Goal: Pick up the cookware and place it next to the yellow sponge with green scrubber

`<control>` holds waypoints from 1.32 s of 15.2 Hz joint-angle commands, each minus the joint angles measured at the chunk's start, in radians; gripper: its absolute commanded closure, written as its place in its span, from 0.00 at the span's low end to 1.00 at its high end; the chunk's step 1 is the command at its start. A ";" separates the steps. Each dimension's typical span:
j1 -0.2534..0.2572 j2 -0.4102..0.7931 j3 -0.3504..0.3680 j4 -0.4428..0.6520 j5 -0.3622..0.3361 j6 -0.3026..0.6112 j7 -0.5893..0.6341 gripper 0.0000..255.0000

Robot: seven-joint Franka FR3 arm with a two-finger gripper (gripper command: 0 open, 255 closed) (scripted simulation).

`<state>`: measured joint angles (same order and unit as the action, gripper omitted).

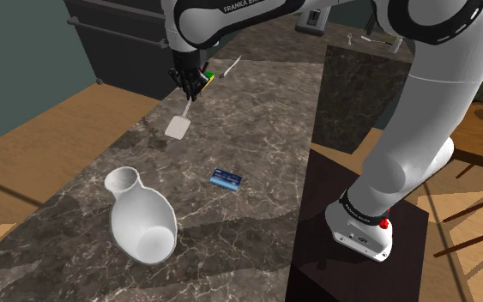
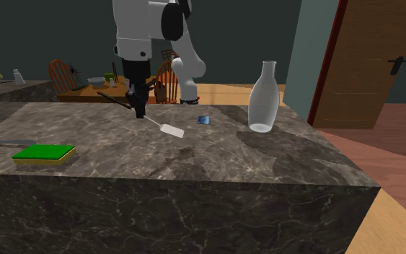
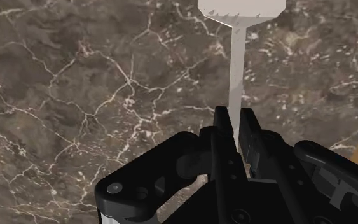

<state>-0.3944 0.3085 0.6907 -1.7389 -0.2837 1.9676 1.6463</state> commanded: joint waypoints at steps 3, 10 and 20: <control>-0.055 0.011 -0.027 0.022 0.001 -0.002 -0.087 1.00; -0.056 0.039 -0.040 -0.024 -0.023 0.067 -0.076 1.00; -0.041 0.097 -0.064 -0.082 -0.073 0.170 -0.039 1.00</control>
<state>-0.4376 0.4007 0.6291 -1.8164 -0.3524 2.1285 1.6027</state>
